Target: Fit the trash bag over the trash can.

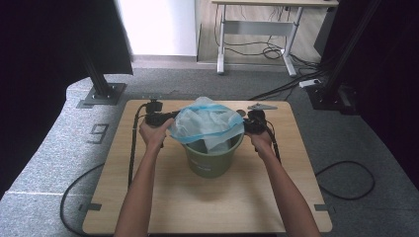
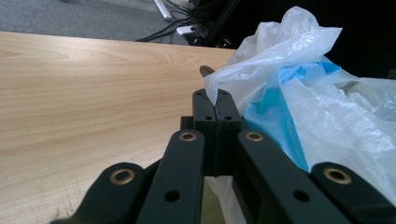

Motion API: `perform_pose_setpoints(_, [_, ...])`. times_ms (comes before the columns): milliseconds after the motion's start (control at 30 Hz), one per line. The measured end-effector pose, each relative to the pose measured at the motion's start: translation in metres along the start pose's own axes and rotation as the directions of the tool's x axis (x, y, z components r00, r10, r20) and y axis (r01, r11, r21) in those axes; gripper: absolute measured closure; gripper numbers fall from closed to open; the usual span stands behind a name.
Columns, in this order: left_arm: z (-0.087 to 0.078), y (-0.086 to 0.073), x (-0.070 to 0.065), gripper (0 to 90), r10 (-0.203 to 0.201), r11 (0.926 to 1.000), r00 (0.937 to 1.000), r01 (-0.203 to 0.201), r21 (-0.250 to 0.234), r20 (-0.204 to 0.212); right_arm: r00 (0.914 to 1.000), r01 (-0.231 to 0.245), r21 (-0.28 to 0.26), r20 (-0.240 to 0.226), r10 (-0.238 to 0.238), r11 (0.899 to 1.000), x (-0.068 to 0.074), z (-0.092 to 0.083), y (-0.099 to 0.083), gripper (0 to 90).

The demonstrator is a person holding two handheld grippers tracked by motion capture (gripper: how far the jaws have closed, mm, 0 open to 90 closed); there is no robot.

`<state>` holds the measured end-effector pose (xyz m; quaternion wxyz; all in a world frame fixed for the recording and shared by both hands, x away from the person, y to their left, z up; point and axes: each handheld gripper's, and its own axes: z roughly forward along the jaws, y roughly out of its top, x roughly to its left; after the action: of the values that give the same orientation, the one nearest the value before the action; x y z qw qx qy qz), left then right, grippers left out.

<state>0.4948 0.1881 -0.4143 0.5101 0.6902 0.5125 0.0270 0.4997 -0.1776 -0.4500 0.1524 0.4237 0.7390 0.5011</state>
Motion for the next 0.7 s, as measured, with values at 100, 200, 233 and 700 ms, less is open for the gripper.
perform_pose_setpoints(100, [0.004, 0.0, 0.001, 90.0, 0.004, 0.9998, 0.9999, -0.003, 0.02, -0.012, 1.0, 0.004, 0.021, 0.001, -0.004, 1.0, 0.001, 0.003, 0.001, 88.3])
perform_pose_setpoints(200, [0.007, -0.001, 0.002, 90.0, -0.007, 0.9995, 0.9999, 0.007, 0.032, -0.014, 1.0, 0.007, 0.036, -0.004, -0.007, 0.999, 0.002, 0.006, 0.0, 88.3])
perform_pose_setpoints(233, [0.007, -0.001, 0.002, 90.0, -0.007, 0.9995, 0.9999, 0.007, 0.032, -0.014, 1.0, 0.007, 0.039, -0.005, -0.007, 0.999, 0.002, 0.007, 0.0, 88.3])
perform_pose_setpoints(700, [0.002, -0.008, 0.008, 90.0, -0.004, 0.9977, 0.9996, 0.006, 0.067, -0.026, 0.9995, -0.028, 0.127, 0.021, 0.025, 0.991, -0.009, 0.014, -0.015, 87.5])
